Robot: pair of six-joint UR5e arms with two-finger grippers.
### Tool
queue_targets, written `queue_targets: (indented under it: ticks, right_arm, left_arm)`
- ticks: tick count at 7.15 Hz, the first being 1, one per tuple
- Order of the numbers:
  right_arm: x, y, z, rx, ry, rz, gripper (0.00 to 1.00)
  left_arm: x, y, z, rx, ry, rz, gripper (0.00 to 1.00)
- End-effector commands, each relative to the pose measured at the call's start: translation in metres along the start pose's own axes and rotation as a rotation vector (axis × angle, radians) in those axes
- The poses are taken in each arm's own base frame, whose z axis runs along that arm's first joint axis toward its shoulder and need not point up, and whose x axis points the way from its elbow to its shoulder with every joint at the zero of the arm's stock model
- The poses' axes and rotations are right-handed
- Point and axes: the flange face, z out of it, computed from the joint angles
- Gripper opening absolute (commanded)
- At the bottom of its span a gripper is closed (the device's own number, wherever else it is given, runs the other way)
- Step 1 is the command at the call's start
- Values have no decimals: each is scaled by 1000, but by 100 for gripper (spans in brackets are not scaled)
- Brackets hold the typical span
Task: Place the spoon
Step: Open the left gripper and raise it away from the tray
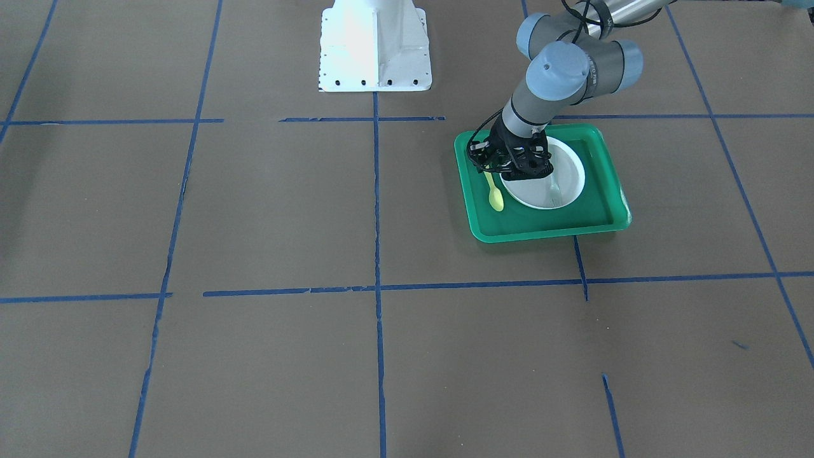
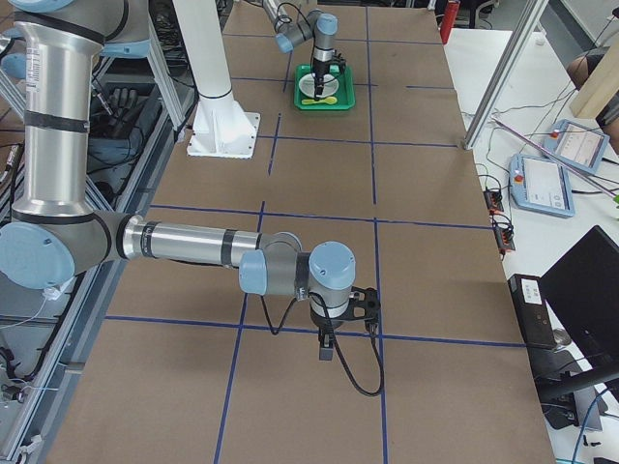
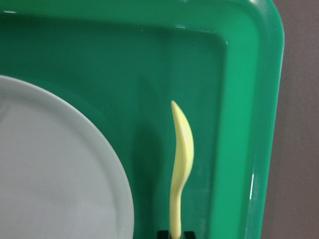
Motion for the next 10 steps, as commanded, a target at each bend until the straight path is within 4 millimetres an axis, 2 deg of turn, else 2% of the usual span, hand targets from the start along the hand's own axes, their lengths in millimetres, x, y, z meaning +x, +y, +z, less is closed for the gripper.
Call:
queue_targets:
  ticks: [1,3,4,5,7,8,10]
  right_arm:
    - [0,0,0,0,0,1,100]
    - [0,0,0,0,0,-1,100]
    - [0,0,0,0,0,1,100]
    - [0,0,0,1,0,0,100]
    - [0,0,0,0,0,1,100]
    - [0,0,0,0,0,1,100]
    - [0,0,0,0,0,-1,100]
  left_arm:
    - [1,1,-2,-2,5,2,100]
    - [5,10,-42,22,62,30,100]
    - [-3,-4,-72,56,50,-7,100]
    - [-4,-16,-115,102,50,-10,100]
    - [-25,-28,-200,202,46,45,100]
    - [-44,-37,-235,249,14,102,100]
    - [-125,-82,-323,347,-142,247,100]
